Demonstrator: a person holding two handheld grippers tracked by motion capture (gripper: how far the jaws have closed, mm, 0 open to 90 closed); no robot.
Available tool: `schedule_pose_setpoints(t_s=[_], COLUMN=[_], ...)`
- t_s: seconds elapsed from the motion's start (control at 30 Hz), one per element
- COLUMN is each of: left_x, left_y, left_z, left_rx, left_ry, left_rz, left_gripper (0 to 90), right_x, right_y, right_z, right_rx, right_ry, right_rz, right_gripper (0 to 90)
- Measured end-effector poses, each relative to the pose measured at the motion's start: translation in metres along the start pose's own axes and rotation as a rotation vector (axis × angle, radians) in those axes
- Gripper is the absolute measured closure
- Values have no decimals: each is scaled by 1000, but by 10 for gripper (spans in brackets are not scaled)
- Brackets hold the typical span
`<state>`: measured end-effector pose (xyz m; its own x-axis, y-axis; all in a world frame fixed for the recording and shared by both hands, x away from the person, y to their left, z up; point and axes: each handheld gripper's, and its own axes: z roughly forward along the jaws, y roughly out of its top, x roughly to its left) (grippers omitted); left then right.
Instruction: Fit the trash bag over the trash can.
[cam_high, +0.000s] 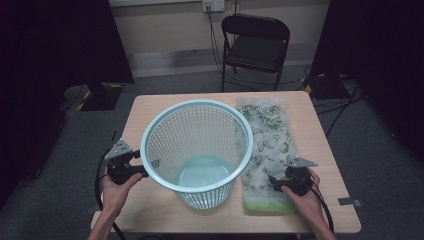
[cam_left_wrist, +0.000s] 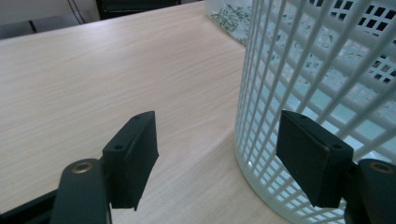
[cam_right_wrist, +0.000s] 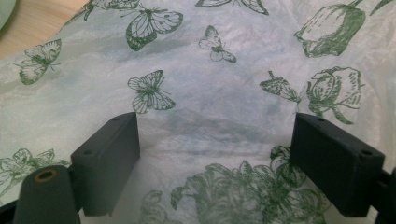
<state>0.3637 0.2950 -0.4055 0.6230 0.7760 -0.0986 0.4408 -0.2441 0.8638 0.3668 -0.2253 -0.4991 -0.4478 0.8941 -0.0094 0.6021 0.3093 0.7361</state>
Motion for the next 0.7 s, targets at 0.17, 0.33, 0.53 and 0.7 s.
schedule_pose_setpoints(t_s=[0.17, 0.33, 0.53, 0.7], left_x=[5, 7, 3, 0], left_y=[-10, -13, -23, -28], left_z=[5, 8, 19, 22], left_rx=[21, 28, 67, 83], left_ry=[32, 30, 20, 17], left_rz=[-5, -14, 4, 9], left_gripper=[273, 273, 273, 257], right_x=[3, 3, -1, -7], right_y=[13, 56, 104, 133], right_z=[0, 7, 57, 99], right_rx=[25, -22, -4, 30], right_ry=[16, 24, 35, 23], right_rz=[-24, -74, -77, -59], right_gripper=[235, 204, 176, 152])
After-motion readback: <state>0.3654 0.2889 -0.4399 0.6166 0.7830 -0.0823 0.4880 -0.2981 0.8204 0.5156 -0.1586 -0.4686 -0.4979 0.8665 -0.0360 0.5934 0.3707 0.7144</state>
